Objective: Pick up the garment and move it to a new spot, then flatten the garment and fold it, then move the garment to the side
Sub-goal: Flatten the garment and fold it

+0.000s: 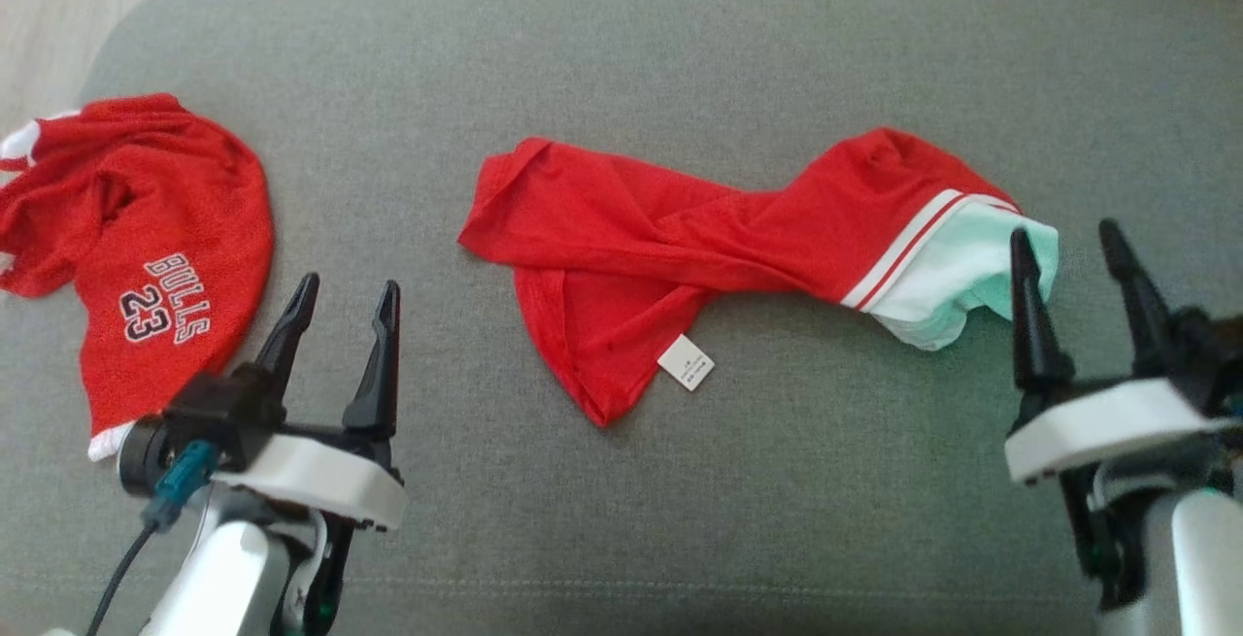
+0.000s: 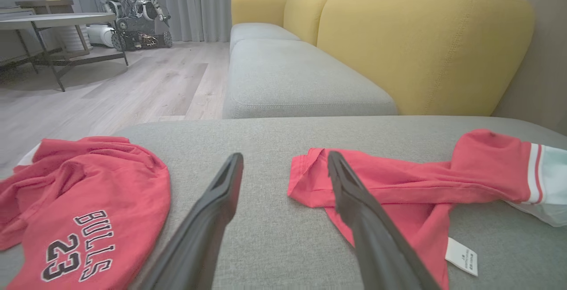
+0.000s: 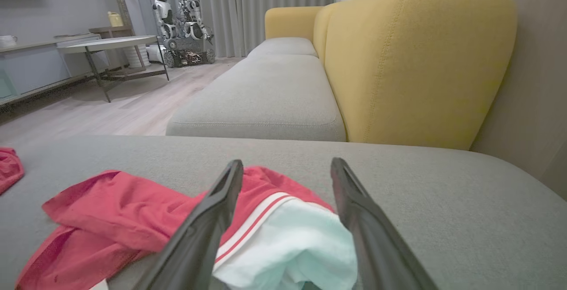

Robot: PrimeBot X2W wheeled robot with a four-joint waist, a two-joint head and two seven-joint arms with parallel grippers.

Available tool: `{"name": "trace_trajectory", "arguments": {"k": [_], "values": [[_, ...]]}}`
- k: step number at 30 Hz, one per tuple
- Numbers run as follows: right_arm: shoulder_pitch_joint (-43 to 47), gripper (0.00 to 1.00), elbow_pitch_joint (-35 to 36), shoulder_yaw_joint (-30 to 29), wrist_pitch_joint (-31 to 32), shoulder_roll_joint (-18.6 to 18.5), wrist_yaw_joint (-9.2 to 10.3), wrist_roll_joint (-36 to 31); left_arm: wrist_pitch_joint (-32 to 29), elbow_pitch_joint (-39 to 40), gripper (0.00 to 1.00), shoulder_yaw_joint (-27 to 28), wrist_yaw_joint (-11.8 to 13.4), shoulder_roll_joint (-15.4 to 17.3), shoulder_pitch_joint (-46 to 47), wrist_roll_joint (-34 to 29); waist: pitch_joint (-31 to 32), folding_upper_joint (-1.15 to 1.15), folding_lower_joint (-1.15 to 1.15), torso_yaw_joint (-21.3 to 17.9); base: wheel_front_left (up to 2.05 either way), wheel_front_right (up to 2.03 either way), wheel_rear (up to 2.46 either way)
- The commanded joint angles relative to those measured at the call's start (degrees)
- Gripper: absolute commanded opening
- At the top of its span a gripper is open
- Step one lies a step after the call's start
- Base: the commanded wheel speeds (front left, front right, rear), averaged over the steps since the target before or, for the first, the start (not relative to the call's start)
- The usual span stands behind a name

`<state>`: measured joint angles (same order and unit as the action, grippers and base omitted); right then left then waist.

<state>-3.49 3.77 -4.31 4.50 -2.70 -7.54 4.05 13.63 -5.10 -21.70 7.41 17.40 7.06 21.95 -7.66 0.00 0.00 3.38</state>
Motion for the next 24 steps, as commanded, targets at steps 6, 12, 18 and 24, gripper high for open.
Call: {"name": "trace_trajectory", "arguments": {"k": [6, 12, 18, 24], "values": [[2.3, 1.0, 3.97, 2.21, 0.47, -0.19, 0.05, 0.95, -1.03, 2.87, 1.0, 2.19, 0.84, 2.5, 0.29, 0.12, 1.59, 0.0, 0.0, 0.0, 0.0, 0.0, 0.0], [3.69, 1.0, 4.66, 2.48, 0.64, -0.19, 0.05, 1.5, -1.67, 3.65, 1.0, 2.24, 1.4, 2.98, -0.13, 0.21, 1.86, 0.0, 0.0, -0.09, 0.0, 0.0, 0.0], [3.43, 1.0, 4.27, 2.63, 0.44, -0.19, 0.05, 2.04, -1.89, 4.02, 1.0, 2.25, 1.8, 3.23, -0.09, 0.29, 1.63, 0.0, 0.0, -0.25, 0.0, 0.0, 0.0], [2.65, 1.0, 4.24, 2.69, 0.35, -0.18, 0.05, 2.17, -2.26, 3.92, 1.0, 1.58, 0.67, 2.77, 3.43, 0.55, 0.18, 0.0, 0.0, -0.33, 0.0, 0.0, 0.0]]}}
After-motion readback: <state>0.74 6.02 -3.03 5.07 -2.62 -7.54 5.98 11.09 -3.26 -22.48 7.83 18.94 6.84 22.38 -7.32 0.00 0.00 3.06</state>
